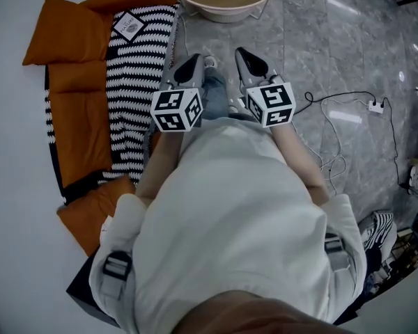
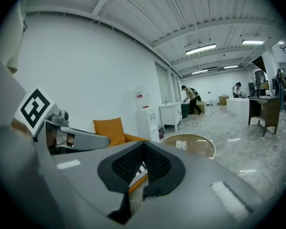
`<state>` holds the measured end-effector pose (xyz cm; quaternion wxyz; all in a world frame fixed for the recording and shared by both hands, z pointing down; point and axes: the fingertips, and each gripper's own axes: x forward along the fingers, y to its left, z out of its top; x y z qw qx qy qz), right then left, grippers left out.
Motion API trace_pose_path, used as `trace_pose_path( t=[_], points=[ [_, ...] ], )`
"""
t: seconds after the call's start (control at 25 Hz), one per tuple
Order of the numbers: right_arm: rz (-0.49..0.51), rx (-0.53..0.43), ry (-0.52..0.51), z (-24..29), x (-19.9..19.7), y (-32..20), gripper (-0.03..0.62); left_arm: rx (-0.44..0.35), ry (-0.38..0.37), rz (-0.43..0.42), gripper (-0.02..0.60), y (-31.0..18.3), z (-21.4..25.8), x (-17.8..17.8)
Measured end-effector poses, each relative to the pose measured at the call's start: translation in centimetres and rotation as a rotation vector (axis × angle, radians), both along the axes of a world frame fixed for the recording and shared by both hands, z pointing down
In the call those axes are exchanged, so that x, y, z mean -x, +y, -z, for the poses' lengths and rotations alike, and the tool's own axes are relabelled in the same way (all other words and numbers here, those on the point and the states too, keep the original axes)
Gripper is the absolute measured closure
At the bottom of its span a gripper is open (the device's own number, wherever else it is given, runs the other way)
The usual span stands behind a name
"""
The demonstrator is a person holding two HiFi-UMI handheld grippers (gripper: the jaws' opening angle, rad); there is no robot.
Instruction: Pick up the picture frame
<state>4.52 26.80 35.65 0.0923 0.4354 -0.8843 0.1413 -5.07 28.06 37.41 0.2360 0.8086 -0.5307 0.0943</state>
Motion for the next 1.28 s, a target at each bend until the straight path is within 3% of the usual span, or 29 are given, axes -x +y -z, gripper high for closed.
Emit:
trace_pose_path(
  t=[0.6, 1.28],
  points=[
    [-0.045, 0.019, 0.039, -0.5, -0.4, -11.5, 0.595, 0.042, 0.004, -0.037, 0.581, -12.5, -1.6, 0.1],
    [-0.086, 0.041, 0.07, 0.3, 3.2, -28.0, 0.595, 0.073, 0.02, -0.071, 0.581, -28.9, -1.2, 4.5]
  ],
)
